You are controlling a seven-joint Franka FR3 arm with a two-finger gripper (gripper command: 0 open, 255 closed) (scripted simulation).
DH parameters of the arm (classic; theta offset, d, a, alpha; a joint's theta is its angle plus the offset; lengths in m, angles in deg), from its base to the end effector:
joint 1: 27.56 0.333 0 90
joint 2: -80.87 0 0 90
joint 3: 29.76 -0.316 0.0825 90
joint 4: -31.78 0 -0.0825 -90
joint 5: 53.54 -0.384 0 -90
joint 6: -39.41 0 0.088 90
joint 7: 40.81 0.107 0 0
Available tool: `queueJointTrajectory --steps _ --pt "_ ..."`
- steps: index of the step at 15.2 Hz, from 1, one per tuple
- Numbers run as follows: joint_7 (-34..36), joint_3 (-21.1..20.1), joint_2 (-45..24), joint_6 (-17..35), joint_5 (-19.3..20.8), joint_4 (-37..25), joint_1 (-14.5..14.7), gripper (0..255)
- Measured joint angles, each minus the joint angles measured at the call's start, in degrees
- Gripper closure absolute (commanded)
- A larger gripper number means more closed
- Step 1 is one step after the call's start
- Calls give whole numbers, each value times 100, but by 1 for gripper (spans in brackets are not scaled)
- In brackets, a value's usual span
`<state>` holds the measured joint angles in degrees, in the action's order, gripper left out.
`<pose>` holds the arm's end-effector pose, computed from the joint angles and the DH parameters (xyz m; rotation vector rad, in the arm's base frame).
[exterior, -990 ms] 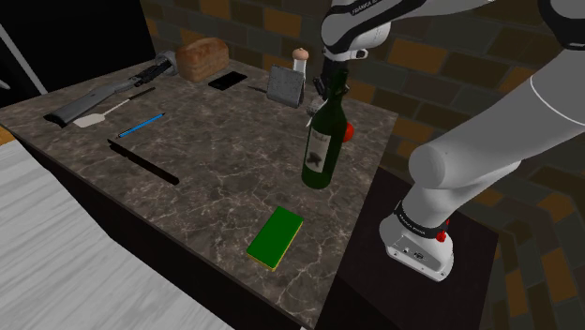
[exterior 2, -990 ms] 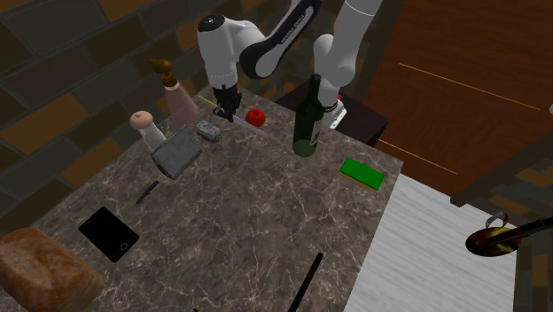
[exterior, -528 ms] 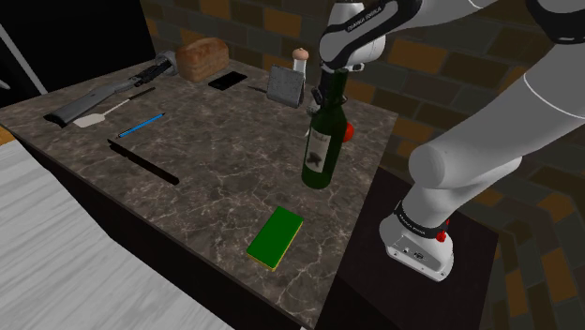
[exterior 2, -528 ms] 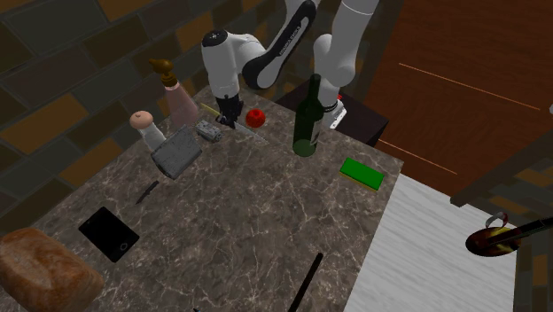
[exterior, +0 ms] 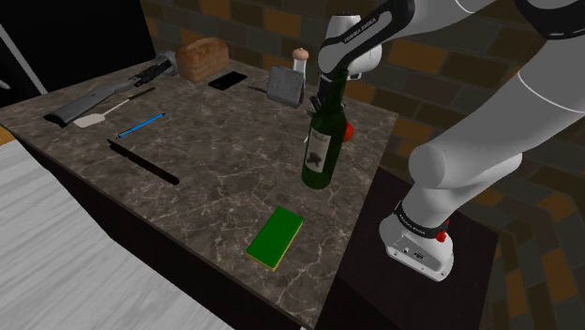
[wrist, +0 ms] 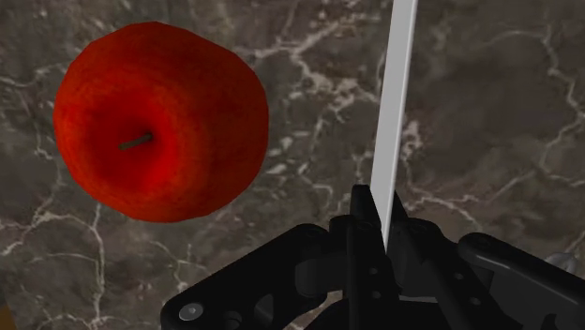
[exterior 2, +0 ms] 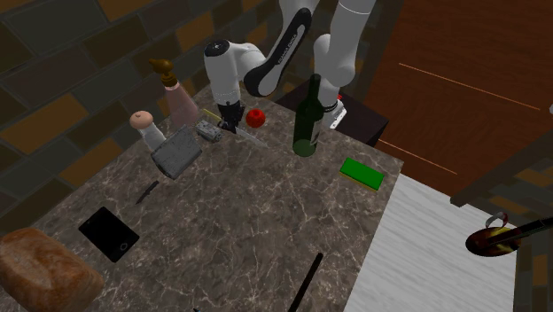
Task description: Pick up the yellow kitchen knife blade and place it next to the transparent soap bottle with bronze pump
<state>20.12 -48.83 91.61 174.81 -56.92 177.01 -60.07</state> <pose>0.4312 -0.1044 0.3385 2.4457 -1.9478 0.0223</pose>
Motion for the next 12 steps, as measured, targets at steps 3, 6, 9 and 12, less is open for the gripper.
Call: queueJointTrajectory --steps 3,6,9,12 --pt "2 -1 -5 4 2 -2 0 255" --pt "2 -2 -5 3 2 -1 0 0" --pt "2 -2 -5 4 2 -1 0 0" --pt "-50 30 124 -219 -32 -106 0 0"
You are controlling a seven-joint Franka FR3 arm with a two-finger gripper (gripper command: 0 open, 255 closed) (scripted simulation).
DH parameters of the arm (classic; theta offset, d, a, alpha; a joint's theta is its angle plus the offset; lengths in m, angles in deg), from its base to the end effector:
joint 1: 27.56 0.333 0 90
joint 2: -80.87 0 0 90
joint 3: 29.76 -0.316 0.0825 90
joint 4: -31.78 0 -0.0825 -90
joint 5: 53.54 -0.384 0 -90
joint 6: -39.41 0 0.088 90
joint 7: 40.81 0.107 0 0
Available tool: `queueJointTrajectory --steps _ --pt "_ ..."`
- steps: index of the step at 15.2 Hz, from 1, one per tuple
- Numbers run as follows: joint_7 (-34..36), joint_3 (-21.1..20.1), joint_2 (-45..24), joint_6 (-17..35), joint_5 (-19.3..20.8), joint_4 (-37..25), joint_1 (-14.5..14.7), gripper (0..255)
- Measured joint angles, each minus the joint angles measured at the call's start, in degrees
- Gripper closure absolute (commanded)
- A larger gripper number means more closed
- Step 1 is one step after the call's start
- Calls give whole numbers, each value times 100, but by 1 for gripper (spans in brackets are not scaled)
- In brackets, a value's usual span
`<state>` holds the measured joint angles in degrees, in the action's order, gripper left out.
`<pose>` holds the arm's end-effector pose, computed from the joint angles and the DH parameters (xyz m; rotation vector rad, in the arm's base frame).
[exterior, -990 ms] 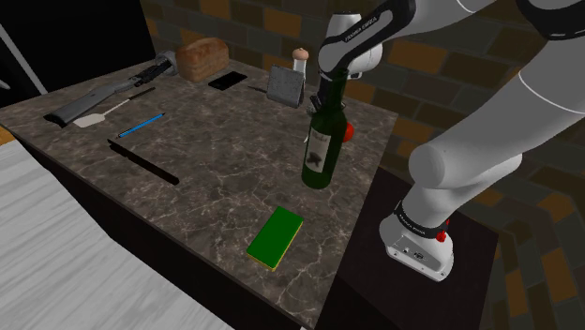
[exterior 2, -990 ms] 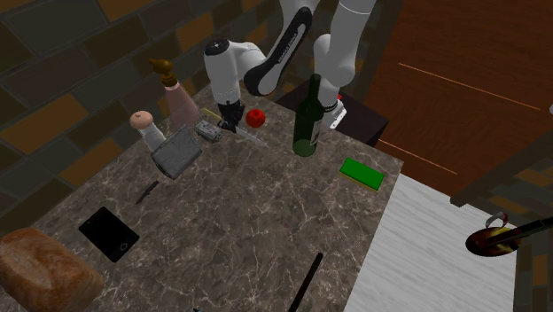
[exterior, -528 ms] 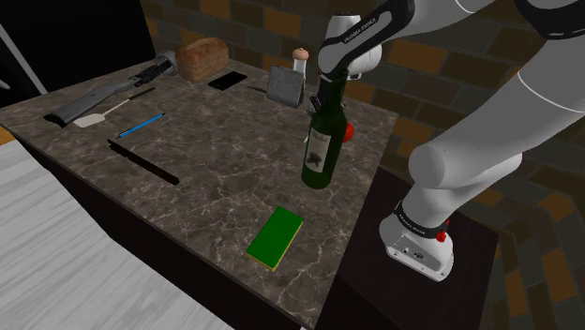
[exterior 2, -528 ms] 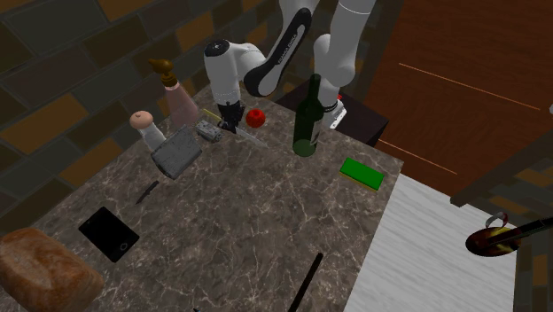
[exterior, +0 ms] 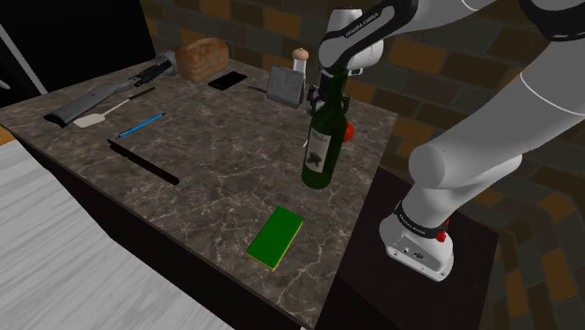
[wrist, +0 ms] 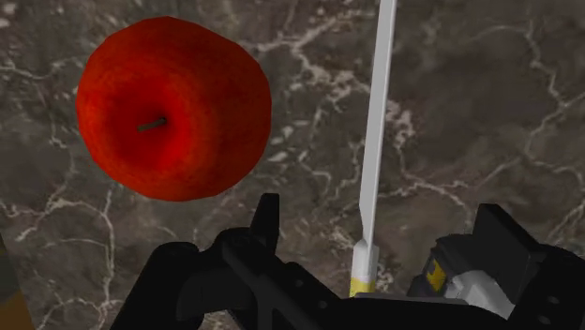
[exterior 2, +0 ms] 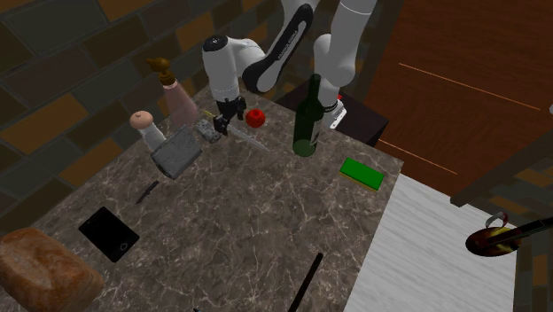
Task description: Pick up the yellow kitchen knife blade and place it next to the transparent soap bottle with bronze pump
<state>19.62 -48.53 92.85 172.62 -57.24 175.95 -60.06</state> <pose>0.4323 -0.1062 0.3522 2.4462 -1.9475 0.0242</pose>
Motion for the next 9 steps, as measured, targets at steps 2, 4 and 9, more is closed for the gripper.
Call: queueJointTrajectory --steps 2,4,9 --pt "-60 41 276 -421 -76 -161 24 0" --pt "-55 40 351 -557 -98 -218 41 0" --pt "-62 46 373 -600 -103 -234 41 0"
